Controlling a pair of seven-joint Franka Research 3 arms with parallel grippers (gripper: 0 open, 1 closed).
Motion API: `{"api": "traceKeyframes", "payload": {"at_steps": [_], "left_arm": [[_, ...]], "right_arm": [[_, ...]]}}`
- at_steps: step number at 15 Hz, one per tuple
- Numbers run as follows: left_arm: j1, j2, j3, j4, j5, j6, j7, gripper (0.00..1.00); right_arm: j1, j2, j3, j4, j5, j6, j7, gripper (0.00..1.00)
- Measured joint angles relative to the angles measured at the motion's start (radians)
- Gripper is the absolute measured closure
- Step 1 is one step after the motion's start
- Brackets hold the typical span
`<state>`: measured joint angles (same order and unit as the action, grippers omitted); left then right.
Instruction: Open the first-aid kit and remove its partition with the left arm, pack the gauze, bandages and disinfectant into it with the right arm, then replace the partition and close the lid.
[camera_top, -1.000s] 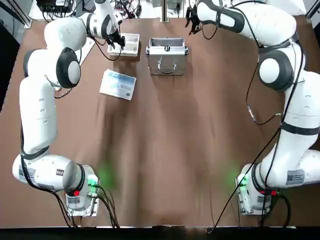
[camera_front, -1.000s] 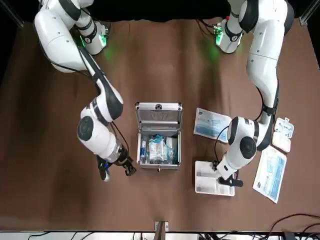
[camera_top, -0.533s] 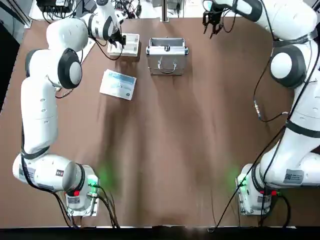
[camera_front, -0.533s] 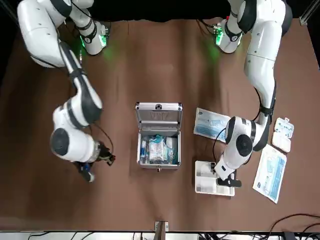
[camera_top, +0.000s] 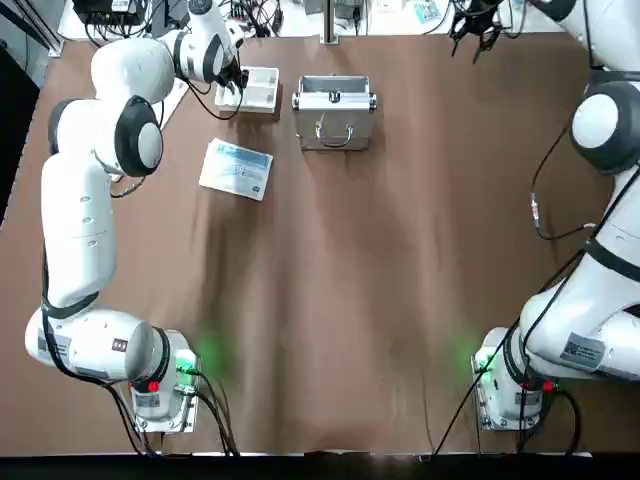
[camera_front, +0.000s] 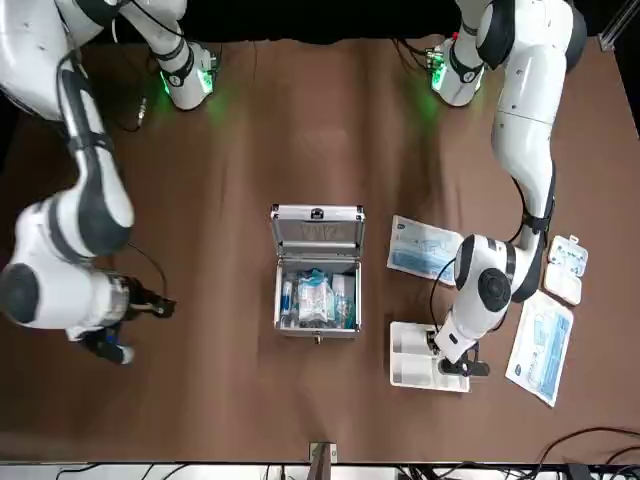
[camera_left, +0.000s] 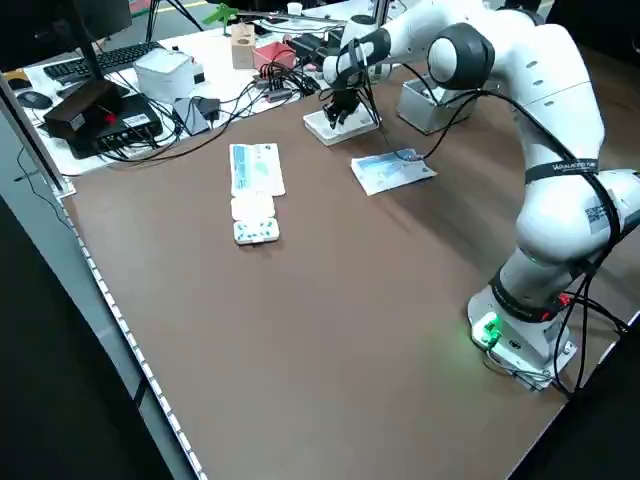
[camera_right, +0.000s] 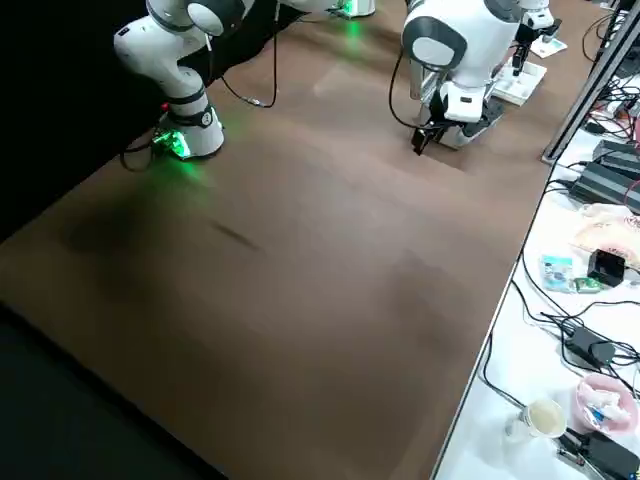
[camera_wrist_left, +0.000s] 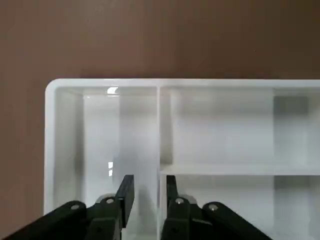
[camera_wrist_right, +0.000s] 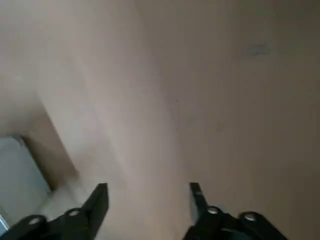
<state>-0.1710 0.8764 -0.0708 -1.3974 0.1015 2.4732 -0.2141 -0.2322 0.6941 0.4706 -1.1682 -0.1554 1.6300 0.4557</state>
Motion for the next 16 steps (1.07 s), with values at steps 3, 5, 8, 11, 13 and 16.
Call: {"api": "traceKeyframes", "payload": {"at_steps": [3,5,8,11,13,16], "left_arm": [[-0.003,0.005,0.000,-0.021,0.000,0.049,-0.026,0.67],[-0.003,0.006,0.000,-0.043,0.000,0.085,-0.029,0.70],[-0.002,0.007,0.000,-0.056,0.000,0.107,-0.031,0.79],[-0.001,0.003,0.000,-0.048,0.002,0.085,-0.038,0.97],[0.001,-0.010,0.000,-0.030,0.002,0.008,-0.038,0.97],[0.015,-0.086,-0.001,-0.002,0.002,-0.163,-0.038,0.97]], "right_arm": [[-0.060,-0.035,0.000,0.000,0.000,-0.063,-0.135,0.01],[-0.087,-0.055,0.000,0.000,0.000,-0.090,-0.192,0.01],[-0.105,-0.079,0.000,0.000,0.000,-0.117,-0.222,0.01],[-0.115,-0.112,0.000,0.000,0.000,-0.131,-0.257,0.01],[-0.121,-0.132,0.000,0.000,0.000,-0.164,-0.306,0.01],[-0.134,-0.170,0.000,0.000,0.000,-0.216,-0.371,0.01]]}}
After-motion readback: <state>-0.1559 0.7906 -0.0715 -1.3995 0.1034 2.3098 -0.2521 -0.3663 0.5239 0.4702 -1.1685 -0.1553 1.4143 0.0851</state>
